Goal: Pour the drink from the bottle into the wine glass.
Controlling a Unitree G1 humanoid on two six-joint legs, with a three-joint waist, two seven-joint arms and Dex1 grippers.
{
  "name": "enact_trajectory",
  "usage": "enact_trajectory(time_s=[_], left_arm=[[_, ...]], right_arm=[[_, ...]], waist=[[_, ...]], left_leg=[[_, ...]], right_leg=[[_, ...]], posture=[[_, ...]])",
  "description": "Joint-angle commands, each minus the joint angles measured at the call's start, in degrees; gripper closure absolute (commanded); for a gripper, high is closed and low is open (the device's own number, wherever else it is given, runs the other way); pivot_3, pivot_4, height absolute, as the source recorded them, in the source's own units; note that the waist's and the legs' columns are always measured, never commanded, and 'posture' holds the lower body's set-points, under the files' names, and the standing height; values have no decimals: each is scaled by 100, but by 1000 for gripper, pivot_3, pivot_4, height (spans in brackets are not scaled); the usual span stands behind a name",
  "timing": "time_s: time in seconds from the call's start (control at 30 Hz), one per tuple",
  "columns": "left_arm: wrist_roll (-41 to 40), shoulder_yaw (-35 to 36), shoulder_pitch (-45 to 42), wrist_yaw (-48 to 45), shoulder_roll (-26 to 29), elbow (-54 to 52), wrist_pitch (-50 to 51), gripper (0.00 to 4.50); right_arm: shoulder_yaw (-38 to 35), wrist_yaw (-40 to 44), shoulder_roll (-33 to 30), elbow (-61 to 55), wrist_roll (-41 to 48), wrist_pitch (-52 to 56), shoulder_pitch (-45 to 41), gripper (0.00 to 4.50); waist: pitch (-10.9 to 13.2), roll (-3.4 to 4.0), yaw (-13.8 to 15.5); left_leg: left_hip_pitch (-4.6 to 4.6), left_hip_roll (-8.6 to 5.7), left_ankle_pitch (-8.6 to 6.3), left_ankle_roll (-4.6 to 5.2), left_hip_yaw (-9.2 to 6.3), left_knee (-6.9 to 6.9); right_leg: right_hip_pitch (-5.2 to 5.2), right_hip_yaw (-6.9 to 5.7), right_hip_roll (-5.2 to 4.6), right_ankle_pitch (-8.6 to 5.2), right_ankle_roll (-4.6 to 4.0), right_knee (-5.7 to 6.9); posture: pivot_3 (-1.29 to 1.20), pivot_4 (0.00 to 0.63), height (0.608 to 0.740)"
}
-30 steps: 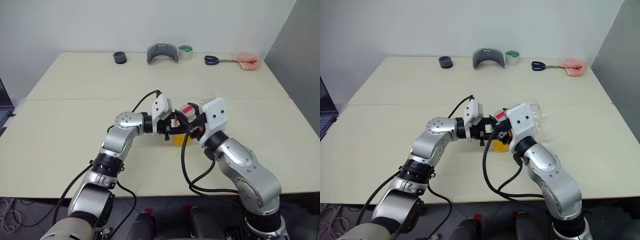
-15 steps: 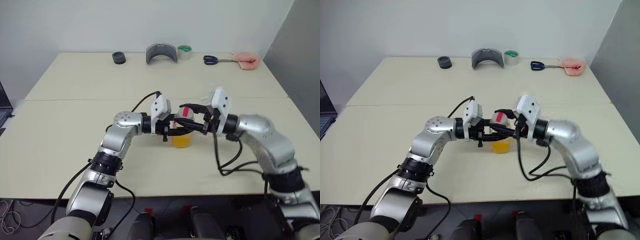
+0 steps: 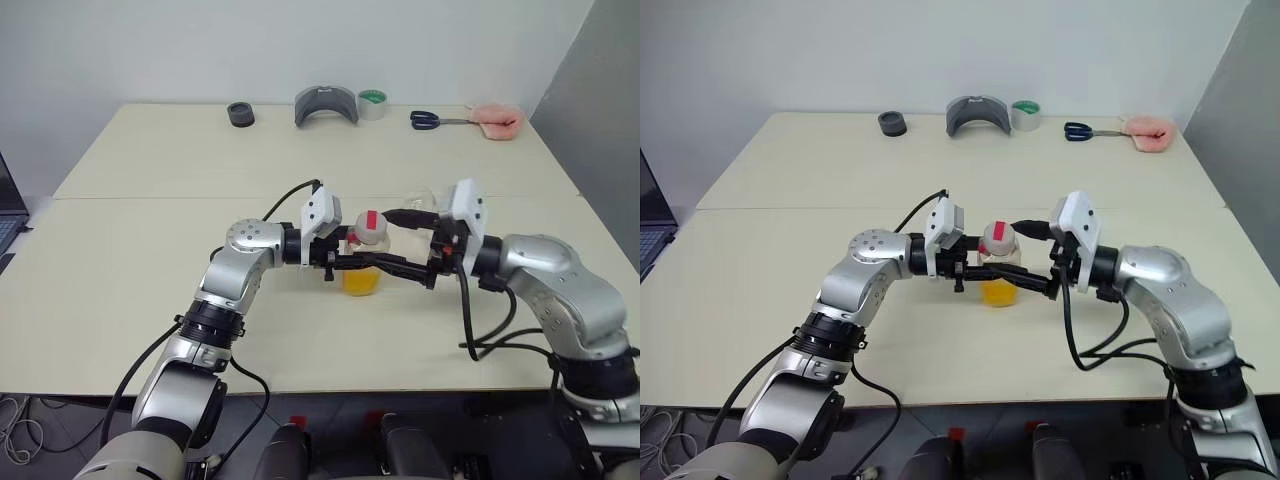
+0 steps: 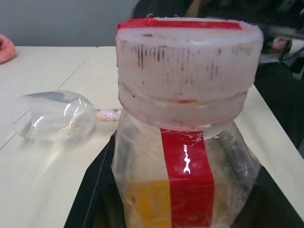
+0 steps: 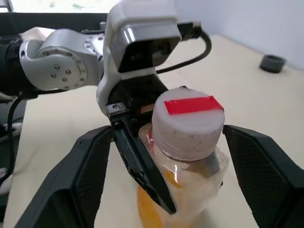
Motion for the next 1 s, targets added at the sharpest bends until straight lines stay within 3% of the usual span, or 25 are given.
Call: enact_trajectory(time_s=[0.03, 0.17, 0.27, 1.0], left_arm=[[-83, 118, -167, 29, -56, -114, -111, 2683], [-64, 94, -199, 10, -106, -45, -148, 2683], [-43, 95, -203, 8, -135, -24, -169, 2683], [-37, 108, -137, -8, -77, -81, -162, 2684]], right_arm=[[102, -766, 198, -714, -265, 57, 221, 504], [254, -1689, 711, -658, -783, 1, 88, 504], [258, -1865, 862, -595, -873, 15, 25, 504], [-73, -1863, 551, -646, -658, 142, 232, 504]], waist=[[0, 0, -10], [0, 0, -21], [0, 0, -13], [0, 0, -14]], left_leg=[[1, -1, 0, 0, 1, 1], [4, 0, 0, -1, 3, 0], [2, -1, 1, -2, 3, 0], [3, -1, 0, 0, 4, -1]], right_leg=[[0, 2, 0, 0, 0, 1], [0, 2, 2, 0, 0, 3], [0, 2, 2, 0, 0, 1], [0, 2, 2, 0, 0, 1]], posture=[[0, 150, 740], [0, 150, 740], [0, 150, 740], [0, 150, 740]])
